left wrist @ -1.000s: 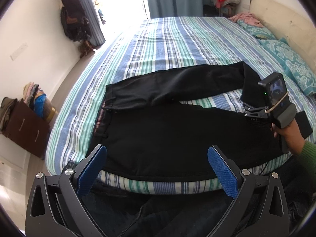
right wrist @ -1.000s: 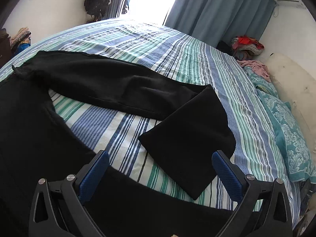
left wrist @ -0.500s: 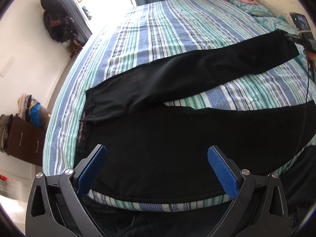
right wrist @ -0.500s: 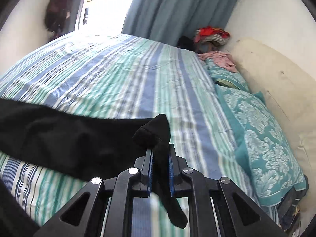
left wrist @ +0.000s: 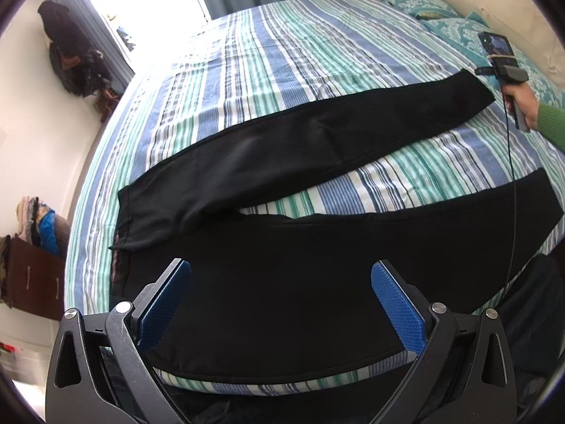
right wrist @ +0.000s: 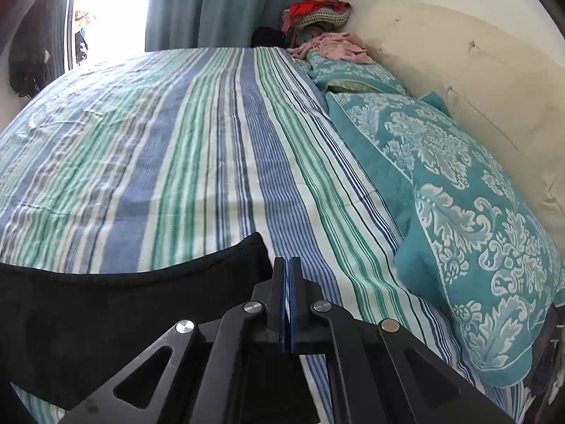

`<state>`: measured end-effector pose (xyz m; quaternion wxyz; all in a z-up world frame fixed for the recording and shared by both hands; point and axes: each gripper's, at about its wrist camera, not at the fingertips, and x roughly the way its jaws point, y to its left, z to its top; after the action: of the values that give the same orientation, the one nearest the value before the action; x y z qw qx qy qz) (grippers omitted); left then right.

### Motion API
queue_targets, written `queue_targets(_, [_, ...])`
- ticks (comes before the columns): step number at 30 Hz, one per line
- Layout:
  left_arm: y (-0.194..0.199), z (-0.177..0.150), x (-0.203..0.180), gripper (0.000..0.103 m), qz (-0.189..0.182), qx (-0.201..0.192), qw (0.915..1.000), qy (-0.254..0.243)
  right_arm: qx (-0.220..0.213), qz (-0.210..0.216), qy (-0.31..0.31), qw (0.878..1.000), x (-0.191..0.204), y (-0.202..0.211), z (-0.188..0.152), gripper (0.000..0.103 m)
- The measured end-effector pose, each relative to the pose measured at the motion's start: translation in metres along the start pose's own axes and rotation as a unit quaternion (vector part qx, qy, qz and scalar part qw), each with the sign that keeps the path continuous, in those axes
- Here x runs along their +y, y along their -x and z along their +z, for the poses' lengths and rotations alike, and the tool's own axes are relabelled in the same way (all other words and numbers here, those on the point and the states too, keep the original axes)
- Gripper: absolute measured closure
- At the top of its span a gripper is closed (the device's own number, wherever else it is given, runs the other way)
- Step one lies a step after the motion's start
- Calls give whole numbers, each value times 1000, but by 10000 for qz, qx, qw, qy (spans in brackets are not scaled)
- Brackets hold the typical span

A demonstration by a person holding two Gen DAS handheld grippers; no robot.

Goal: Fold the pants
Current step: 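Grasp the cuff of the folded-back trouser leg with the right gripper, then pull the trouser leg out straight with the right gripper and release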

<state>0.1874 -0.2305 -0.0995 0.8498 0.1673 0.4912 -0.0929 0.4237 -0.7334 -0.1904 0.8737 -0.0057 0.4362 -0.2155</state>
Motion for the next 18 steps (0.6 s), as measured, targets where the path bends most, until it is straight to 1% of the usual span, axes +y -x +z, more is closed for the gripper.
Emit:
queue_targets(1, [1,0,-2,1,-16,-6,10000,-6,357,189,-276,9988,-14,-18,-7,87])
queue_targets(2, [2,-1,-4,1,-36,-9,10000,-11,711,348,-581,9952,-31,-32,-15,80])
queue_targets(3, [1,-1,-5,1,-59,-10,10000,-14,777,379,-829,9928,-48,-35,-23,78])
queue_targets(4, [0,-2,-7,1,-79,0,10000,-14,720,420,-1098,9904,-65,-32,-30,74])
queue_targets(5, [-1,-2,-8,1,-104,19,9999,-11,704,545,-1460,9853,-82,-28,-38,74])
queue_targets(6, [-4,-3,-10,1,-143,51,9999,-7,804,808,-1847,9762,-95,-27,-48,73])
queue_targets(7, [-7,-2,-12,1,-184,96,9998,-4,964,1191,-2150,9645,-102,-27,-58,73])
queue_targets(8, [-9,-2,-15,1,-226,144,9996,-3,1105,1517,-2301,9549,-102,-28,-68,73])
queue_targets(9, [-10,-2,-17,1,-273,171,9995,-6,1237,1703,-2325,9495,-97,-28,-77,73])
queue_targets(11, [-9,-2,-23,1,-332,167,9993,-49,1396,1908,-2329,9433,-82,-33,-89,73])
queue_targets(12, [-8,-3,-25,1,-324,165,9993,-89,1366,1935,-2321,9434,-74,-36,-91,70])
queue_targets(13, [-7,-5,-27,1,-295,163,9994,-123,1281,1938,-2279,9455,-67,-38,-90,65])
queue_targets(14, [-6,-6,-27,1,-251,159,9995,-141,1245,1979,-2179,9476,-58,-40,-85,64])
queue_targets(15, [-4,-7,-27,1,-205,161,9996,-139,1319,1879,-1941,9537,-48,-43,-77,71])
queue_targets(16, [-3,-8,-25,1,-178,163,9996,-116,1388,1806,-1525,9617,-36,-43,-67,87])
queue_targets(17, [-2,-9,-23,1,-176,148,9997,-75,1348,1564,-982,9735,-24,-40,-55,88])
queue_targets(18, [-1,-11,-20,1,-188,123,9997,-21,1144,1127,-382,9863,-12,-31,-43,88])
